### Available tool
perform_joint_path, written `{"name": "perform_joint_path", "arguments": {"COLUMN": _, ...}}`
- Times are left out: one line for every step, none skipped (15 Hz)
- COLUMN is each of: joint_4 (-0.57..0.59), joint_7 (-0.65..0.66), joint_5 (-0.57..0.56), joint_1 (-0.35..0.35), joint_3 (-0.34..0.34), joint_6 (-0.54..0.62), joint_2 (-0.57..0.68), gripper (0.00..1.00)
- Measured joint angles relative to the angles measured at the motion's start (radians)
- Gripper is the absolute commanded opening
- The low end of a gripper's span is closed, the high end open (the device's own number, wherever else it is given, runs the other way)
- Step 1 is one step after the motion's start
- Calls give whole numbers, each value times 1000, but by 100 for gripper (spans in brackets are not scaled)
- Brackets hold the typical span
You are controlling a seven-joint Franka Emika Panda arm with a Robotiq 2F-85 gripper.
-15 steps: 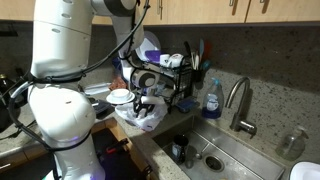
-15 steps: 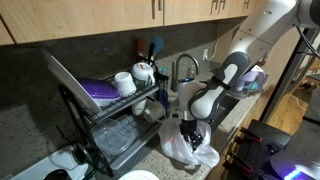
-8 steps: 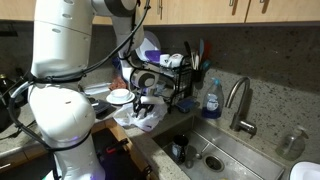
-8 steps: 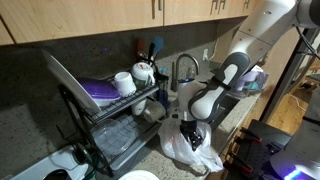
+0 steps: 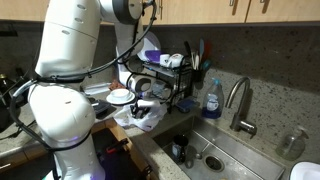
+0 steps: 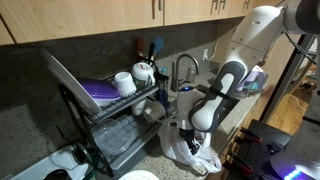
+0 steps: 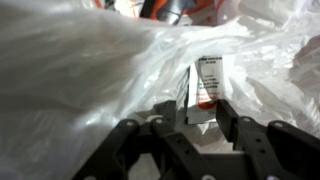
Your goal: Take the white object out of the plastic bag and put it on the gray plate
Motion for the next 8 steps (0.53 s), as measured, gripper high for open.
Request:
{"name": "perform_joint_path", "arguments": {"joint_4": 0, "joint_7": 0, "joint_5": -1, "joint_1": -3, "joint_3": 0, "joint_6": 5, "joint_2": 3, "gripper": 47}}
{"name": "perform_joint_path", "arguments": {"joint_4": 0, "joint_7": 0, "joint_5": -1, "joint_1": -7, "joint_3": 0, "joint_6": 9, "joint_2": 4, "gripper": 32}}
{"name": "perform_joint_path", "arguments": {"joint_4": 0, "joint_7": 0, "joint_5": -1, "joint_1": -11, "joint_3": 0, "joint_6": 13, "joint_2": 5, "gripper": 26}}
{"name": "perform_joint_path", "arguments": {"joint_4": 0, "joint_7": 0, "joint_5": -1, "joint_1": -15, "joint_3": 0, "joint_6": 17, "joint_2": 5, "gripper": 18}}
{"name": "perform_joint_path", "arguments": {"joint_4": 0, "joint_7": 0, "joint_5": -1, "joint_1": -20, "joint_3": 0, "joint_6": 22, "joint_2": 5, "gripper": 13}}
{"name": "perform_joint_path", "arguments": {"joint_4": 0, "joint_7": 0, "joint_5": -2, "joint_1": -24, "joint_3": 0, "joint_6": 27, "joint_2": 5, "gripper": 5}}
{"name": "perform_joint_path", "arguments": {"joint_4": 0, "joint_7": 1, "joint_5": -3, "joint_1": -27, "joint_3": 0, "joint_6": 31, "joint_2": 5, "gripper": 1}}
{"name": "perform_joint_path", "arguments": {"joint_4": 0, "joint_7": 1, "joint_5": -3, "joint_1": -30, "joint_3": 0, "joint_6": 33, "joint_2": 5, "gripper": 0}}
